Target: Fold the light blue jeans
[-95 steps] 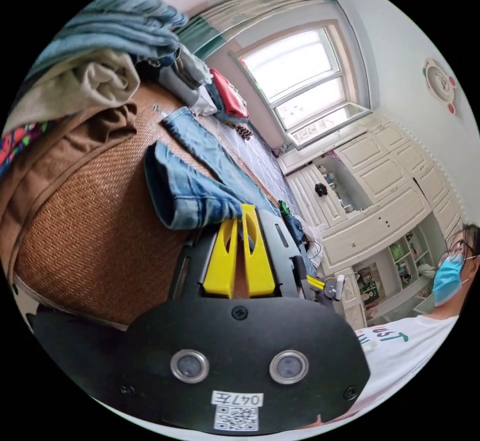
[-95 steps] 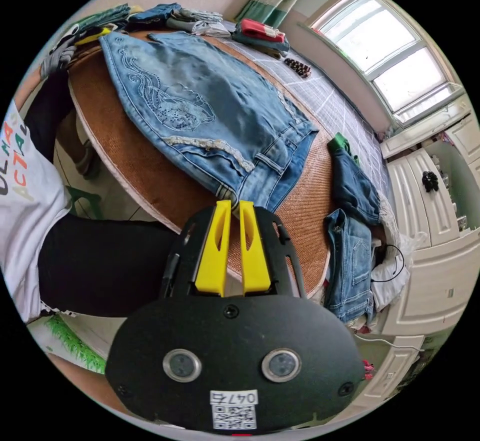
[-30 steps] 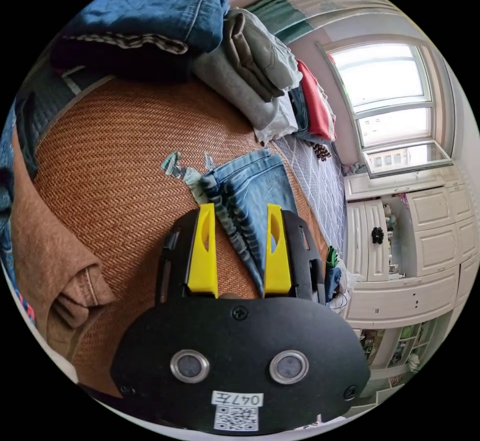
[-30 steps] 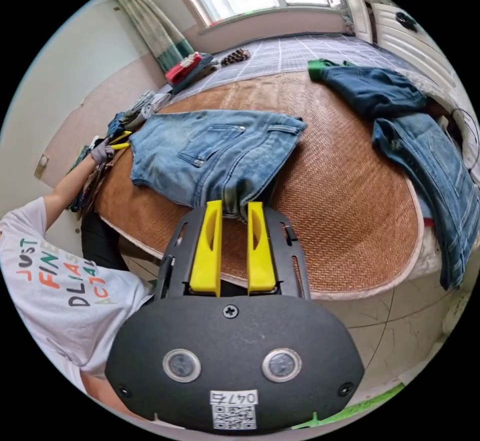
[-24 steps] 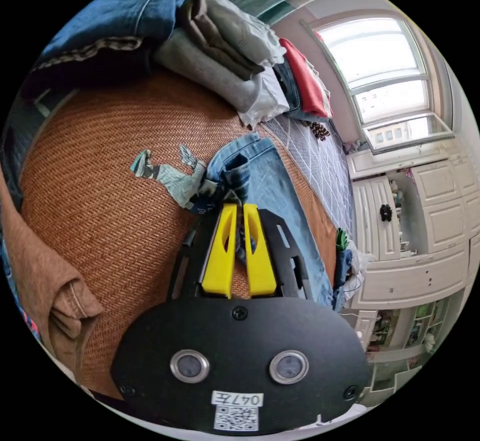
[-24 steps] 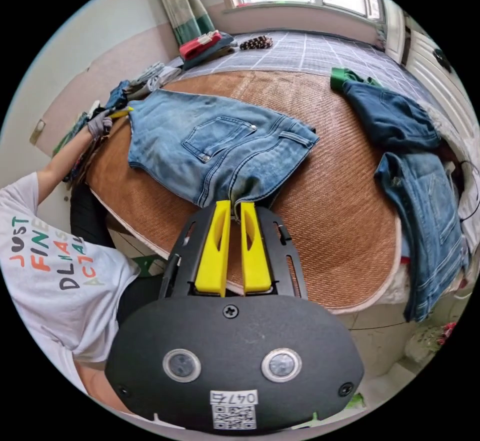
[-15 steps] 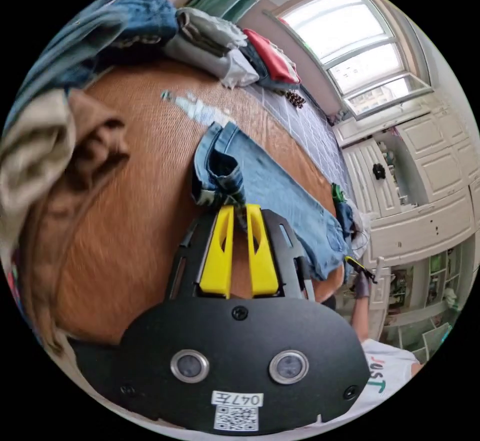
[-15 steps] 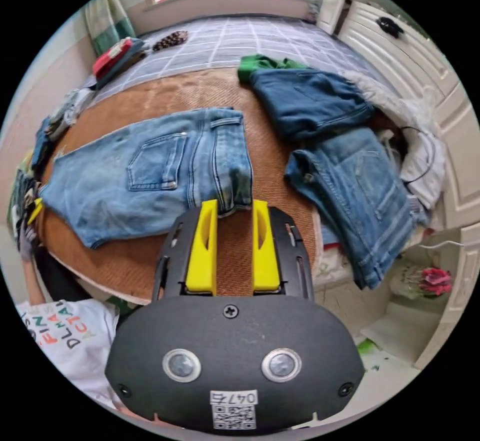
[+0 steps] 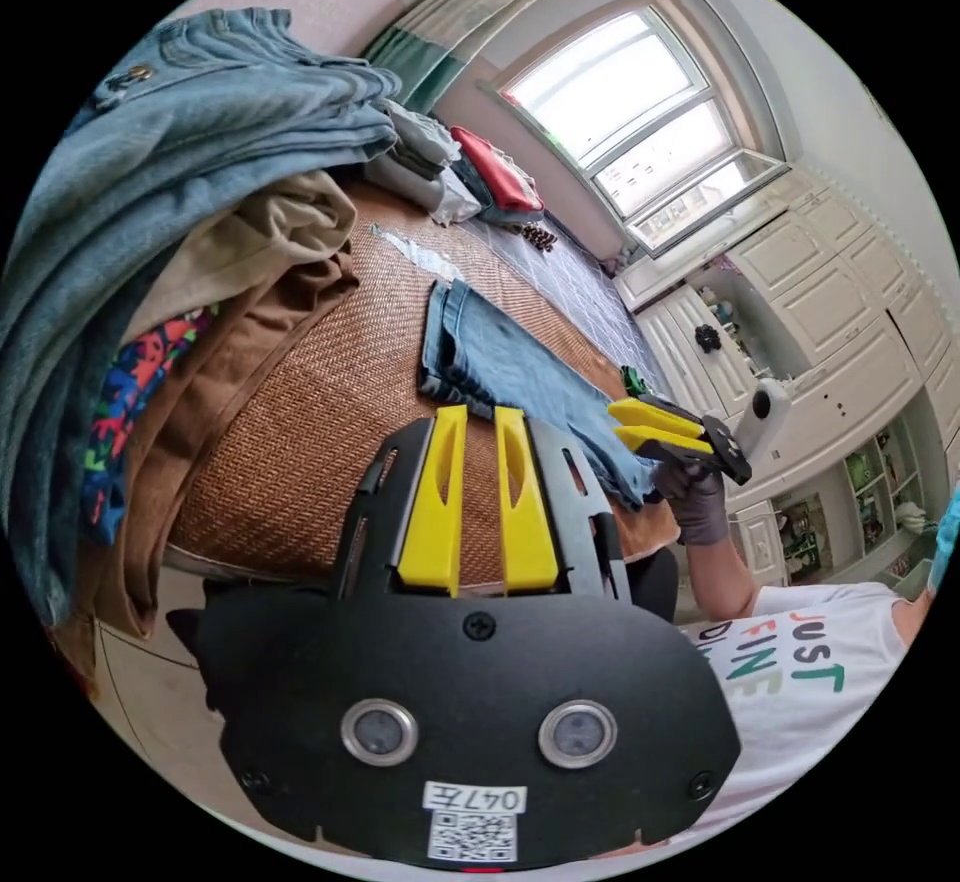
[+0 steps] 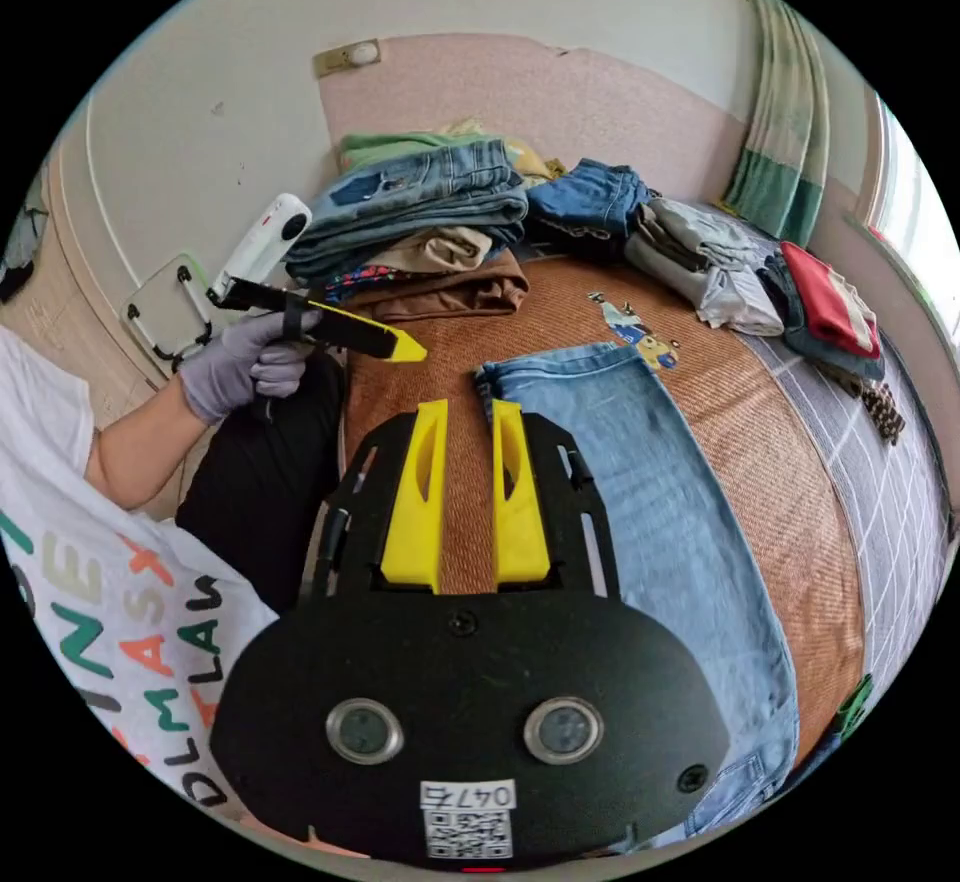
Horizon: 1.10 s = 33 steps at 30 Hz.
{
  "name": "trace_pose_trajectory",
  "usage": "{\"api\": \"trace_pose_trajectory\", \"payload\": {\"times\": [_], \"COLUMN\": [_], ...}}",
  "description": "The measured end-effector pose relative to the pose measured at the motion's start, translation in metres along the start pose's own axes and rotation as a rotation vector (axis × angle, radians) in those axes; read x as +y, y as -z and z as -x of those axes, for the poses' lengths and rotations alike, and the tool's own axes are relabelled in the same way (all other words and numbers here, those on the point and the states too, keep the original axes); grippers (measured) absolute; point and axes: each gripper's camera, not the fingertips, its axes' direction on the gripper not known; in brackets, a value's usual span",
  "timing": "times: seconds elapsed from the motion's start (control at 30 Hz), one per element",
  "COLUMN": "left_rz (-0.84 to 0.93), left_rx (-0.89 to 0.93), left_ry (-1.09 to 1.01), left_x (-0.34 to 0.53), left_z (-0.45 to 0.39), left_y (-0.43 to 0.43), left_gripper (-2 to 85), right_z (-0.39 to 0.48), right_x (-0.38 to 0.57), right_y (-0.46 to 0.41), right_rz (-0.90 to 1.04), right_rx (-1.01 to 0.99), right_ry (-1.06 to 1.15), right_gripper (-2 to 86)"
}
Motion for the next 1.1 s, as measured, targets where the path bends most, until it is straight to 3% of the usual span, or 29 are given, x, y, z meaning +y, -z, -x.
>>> {"api": "trace_pose_trajectory", "payload": {"times": [0.13, 0.27, 0.47, 0.63, 0.73, 0.9, 1.1], "left_rz": [0.014, 0.017, 0.035, 0.020, -0.011, -0.037, -0.044], "left_rx": [-0.006, 0.342, 0.328, 0.427, 0.463, 0.500, 0.497], "left_ry": [-0.004, -0.118, -0.083, -0.079, -0.065, -0.061, -0.043], "left_x": [0.016, 0.023, 0.028, 0.038, 0.045, 0.055, 0.061], "left_z": [0.013, 0.024, 0.027, 0.029, 0.032, 0.030, 0.030], "left_y": [-0.019, -0.037, -0.041, -0.035, -0.027, -0.018, -0.014], "left_gripper": [4.8, 1.1, -0.6, -0.8, -0.9, -1.0, -1.0], "right_z": [0.023, 0.035, 0.039, 0.046, 0.041, 0.018, 0.024], "right_x": [-0.086, -0.127, -0.157, -0.177, -0.188, -0.201, -0.204], "right_y": [-0.055, -0.074, -0.058, -0.045, -0.027, 0.058, 0.018], "right_rz": [0.119, 0.219, 0.258, 0.289, 0.256, -0.063, 0.056], "right_rx": [0.146, 0.251, 0.267, 0.303, 0.317, 0.286, 0.177], "right_ry": [0.070, 0.102, 0.133, 0.203, 0.166, -0.084, 0.030], "right_gripper": [3.3, 2.5, 2.0, 0.5, -0.2, -0.3, 0.1]}}
